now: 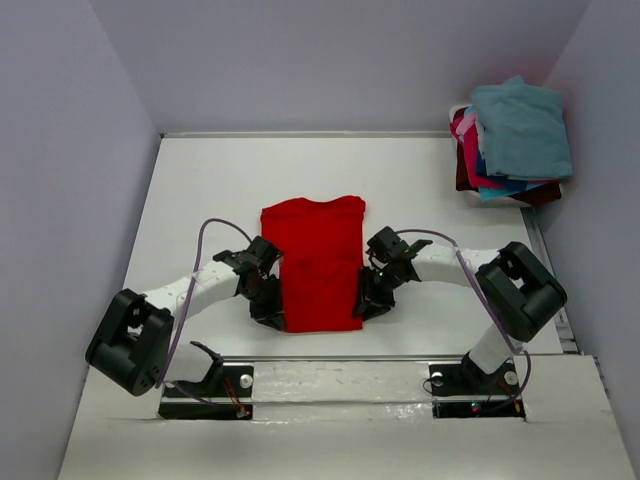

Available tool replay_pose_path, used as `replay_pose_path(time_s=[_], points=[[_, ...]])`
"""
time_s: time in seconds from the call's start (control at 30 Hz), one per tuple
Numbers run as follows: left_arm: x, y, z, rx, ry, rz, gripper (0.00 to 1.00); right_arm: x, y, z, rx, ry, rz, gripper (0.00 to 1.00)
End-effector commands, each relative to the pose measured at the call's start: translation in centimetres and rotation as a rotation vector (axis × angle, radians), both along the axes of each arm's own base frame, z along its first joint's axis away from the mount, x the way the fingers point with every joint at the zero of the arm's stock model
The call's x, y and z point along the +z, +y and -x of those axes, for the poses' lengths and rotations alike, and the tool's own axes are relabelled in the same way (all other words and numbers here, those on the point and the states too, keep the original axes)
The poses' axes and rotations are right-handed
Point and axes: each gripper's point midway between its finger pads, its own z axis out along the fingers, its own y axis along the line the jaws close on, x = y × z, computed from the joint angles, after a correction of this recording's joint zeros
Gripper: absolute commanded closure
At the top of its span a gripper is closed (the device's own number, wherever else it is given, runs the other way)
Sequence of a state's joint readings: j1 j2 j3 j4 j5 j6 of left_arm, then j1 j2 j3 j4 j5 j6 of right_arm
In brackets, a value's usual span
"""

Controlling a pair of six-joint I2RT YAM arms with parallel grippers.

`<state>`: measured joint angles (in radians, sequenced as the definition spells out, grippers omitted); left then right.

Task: Fold and stack the t-shirts
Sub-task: Fold the tshirt

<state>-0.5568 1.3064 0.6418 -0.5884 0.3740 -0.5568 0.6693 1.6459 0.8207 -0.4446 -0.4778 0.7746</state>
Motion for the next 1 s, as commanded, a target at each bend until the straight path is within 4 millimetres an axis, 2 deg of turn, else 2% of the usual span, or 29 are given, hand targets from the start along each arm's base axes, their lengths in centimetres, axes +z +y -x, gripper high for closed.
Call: replay_pose_path(time_s=[0.0,0.3,0.37,0.47,0.8,0.97], points=[[0.3,-0.4,-0.3,-0.020,-0.009,0.012,0.94,-0.1,0.1,-0.7,-0.004,-0.055,0.011,0.62],[0.0,-0.6,-0.5,-0.026,-0.013,0.015,0.94,1.2,0.0,-0.7,0.000,-0.070,0.005,0.76],[0.0,-0.6,-0.6,-0.026,-0.017,0.016,0.94,1.5,0.0,-0.6,0.004,-0.068,0.004,0.85],[-0.1,-0.5,-0.5,-0.028,-0.014,0.013,0.94,2.1,0.0,-0.5,0.012,-0.071,-0.005,0.93],[0.2,-0.5,0.1,-0.032,-0.017,0.027,0.94,3.8,0.2,0.0,0.047,-0.062,-0.033,0.93],[0.3,-0.6,1.3,-0.035,-0.008,0.046,0.94,4.3,-0.4,0.7,0.071,-0.053,-0.022,0.93]])
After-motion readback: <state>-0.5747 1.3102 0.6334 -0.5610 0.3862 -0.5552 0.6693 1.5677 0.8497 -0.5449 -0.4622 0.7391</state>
